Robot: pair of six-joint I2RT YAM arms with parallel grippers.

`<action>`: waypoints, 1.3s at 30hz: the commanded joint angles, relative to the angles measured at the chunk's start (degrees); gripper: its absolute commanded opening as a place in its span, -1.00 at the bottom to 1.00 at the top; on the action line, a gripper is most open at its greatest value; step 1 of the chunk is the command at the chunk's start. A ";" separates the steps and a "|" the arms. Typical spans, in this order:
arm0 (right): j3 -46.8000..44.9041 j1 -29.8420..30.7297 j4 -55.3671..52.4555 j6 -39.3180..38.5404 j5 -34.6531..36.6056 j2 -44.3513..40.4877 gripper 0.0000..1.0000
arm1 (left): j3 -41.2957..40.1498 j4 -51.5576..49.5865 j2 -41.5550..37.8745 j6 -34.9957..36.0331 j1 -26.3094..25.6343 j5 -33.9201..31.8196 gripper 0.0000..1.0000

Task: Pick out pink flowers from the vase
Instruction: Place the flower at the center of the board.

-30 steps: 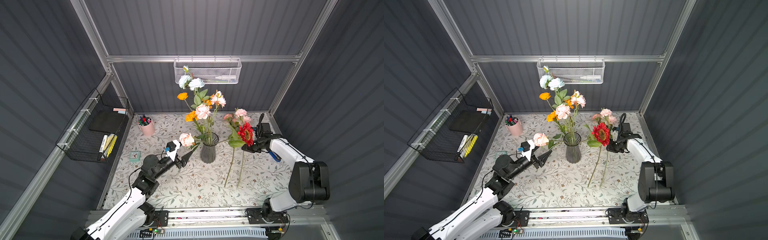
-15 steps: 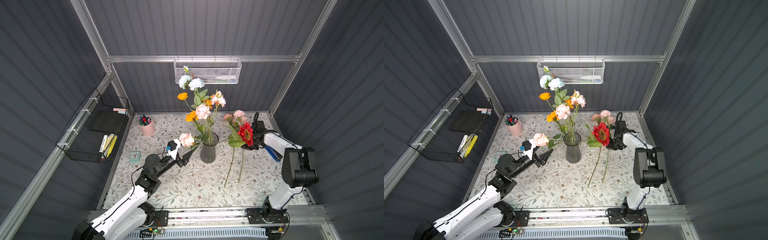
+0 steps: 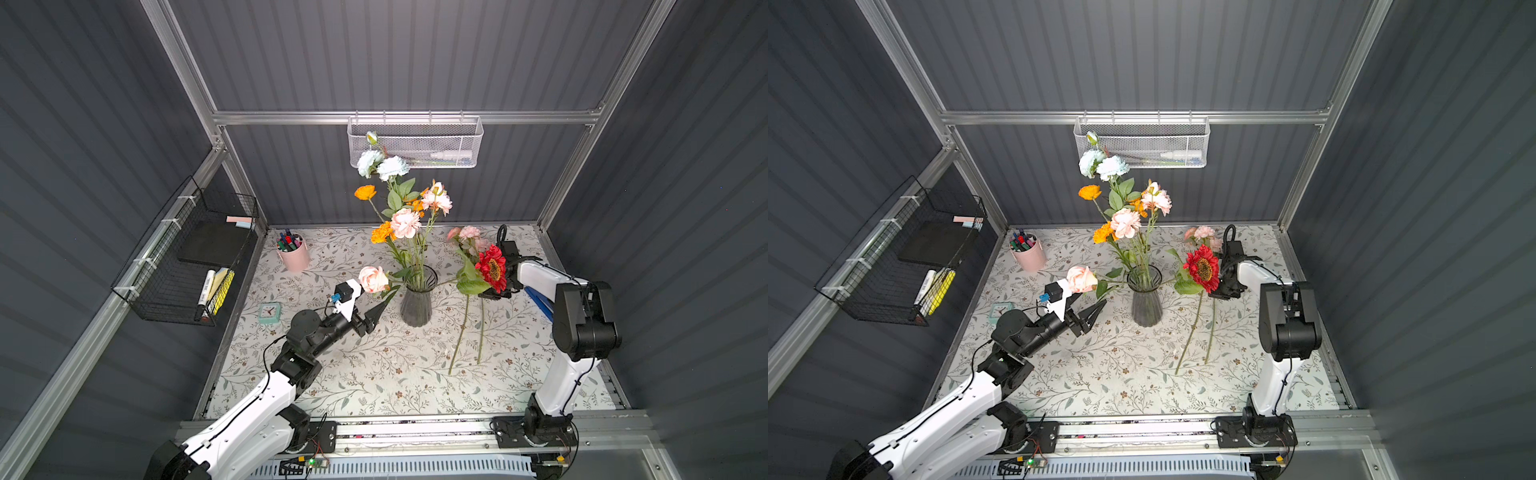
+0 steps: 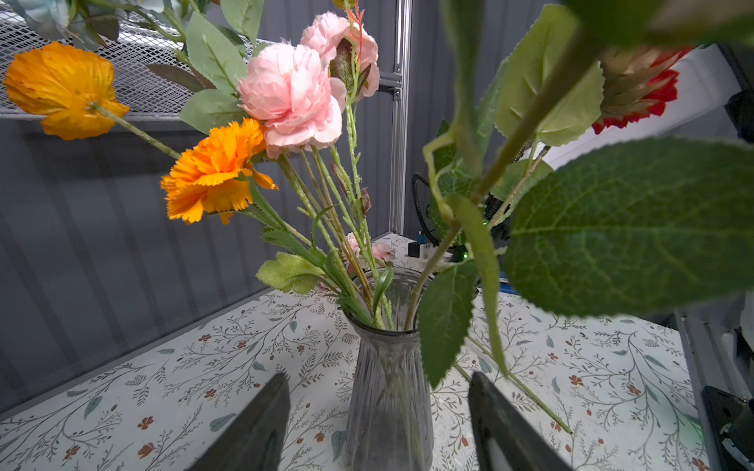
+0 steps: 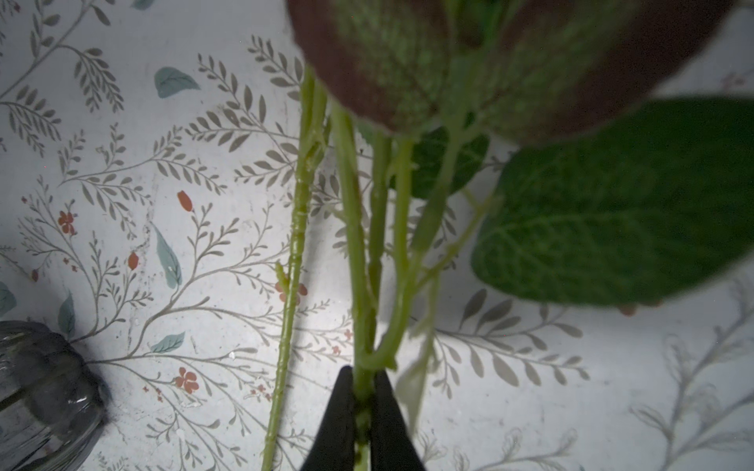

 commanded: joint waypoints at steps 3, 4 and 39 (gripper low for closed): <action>0.28 0.48 -0.22 -0.96 0.98 0.16 -0.72 | -1.27 1.76 -1.47 -1.47 -0.34 0.25 0.42; 0.21 0.47 -0.16 -0.96 1.00 0.07 -0.71 | -1.41 1.83 -1.49 -1.63 -0.34 0.24 0.42; -10.06 1.18 2.39 -2.13 1.27 -19.72 0.97 | -2.90 15.40 5.38 -7.37 -0.34 8.80 0.32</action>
